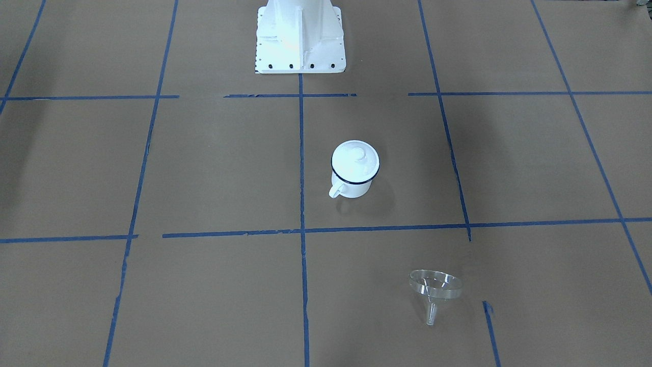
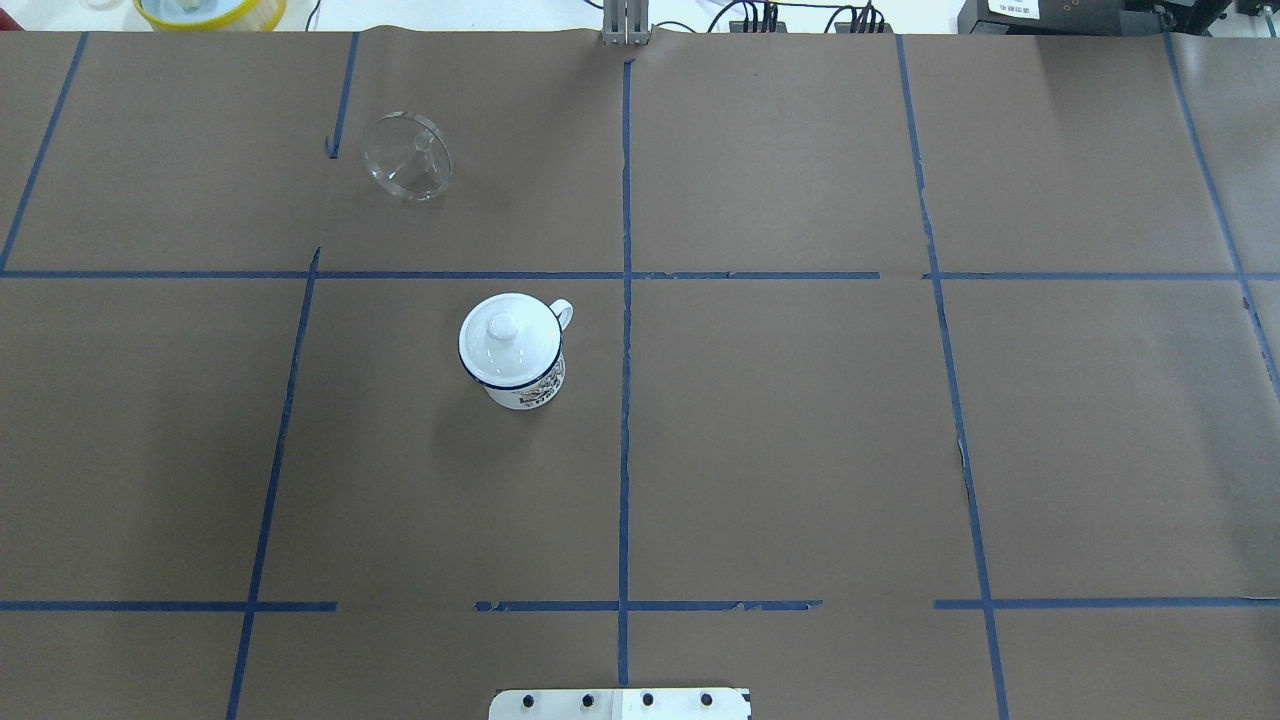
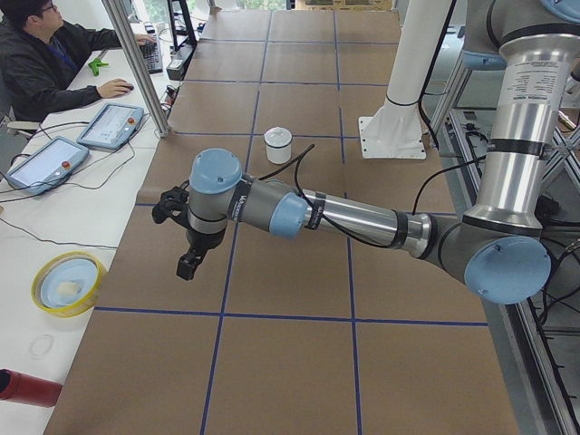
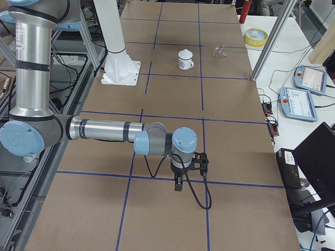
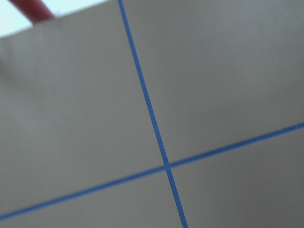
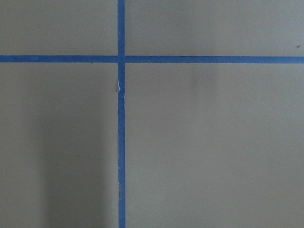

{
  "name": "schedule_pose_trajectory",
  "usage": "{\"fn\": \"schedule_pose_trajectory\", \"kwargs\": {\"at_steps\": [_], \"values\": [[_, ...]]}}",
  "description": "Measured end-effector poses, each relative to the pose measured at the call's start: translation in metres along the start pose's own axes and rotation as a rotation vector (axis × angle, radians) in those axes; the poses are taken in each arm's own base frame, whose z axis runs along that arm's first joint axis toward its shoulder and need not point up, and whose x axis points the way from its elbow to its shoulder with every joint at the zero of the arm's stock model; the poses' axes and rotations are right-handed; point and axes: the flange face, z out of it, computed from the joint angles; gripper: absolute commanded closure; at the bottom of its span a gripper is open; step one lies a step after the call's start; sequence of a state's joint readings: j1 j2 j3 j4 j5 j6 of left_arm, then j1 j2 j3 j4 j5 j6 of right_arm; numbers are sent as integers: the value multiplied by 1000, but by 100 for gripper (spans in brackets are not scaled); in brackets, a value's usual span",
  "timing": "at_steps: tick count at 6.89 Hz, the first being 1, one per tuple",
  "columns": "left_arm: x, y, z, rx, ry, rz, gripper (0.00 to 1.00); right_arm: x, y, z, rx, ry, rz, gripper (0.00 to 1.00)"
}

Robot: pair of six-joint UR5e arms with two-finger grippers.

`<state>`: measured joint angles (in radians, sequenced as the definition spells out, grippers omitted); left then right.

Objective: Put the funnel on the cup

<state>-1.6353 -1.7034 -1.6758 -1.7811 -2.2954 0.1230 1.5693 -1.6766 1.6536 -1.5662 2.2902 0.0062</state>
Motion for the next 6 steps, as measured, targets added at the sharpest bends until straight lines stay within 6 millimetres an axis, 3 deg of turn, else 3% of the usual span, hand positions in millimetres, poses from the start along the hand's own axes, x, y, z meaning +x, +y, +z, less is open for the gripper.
{"fn": "schedule_pose_trajectory", "kwargs": {"at_steps": [2,3,4,6], "values": [[31,-29,-15,93,34,-82,0,0,0,0,0,0,0,0],[79,-48,-4,102,99,-58,0,0,0,0,0,0,0,0],[144,-70,15,75,169,-46,0,0,0,0,0,0,0,0],[283,-127,48,-40,247,-221,0,0,0,0,0,0,0,0]]}}
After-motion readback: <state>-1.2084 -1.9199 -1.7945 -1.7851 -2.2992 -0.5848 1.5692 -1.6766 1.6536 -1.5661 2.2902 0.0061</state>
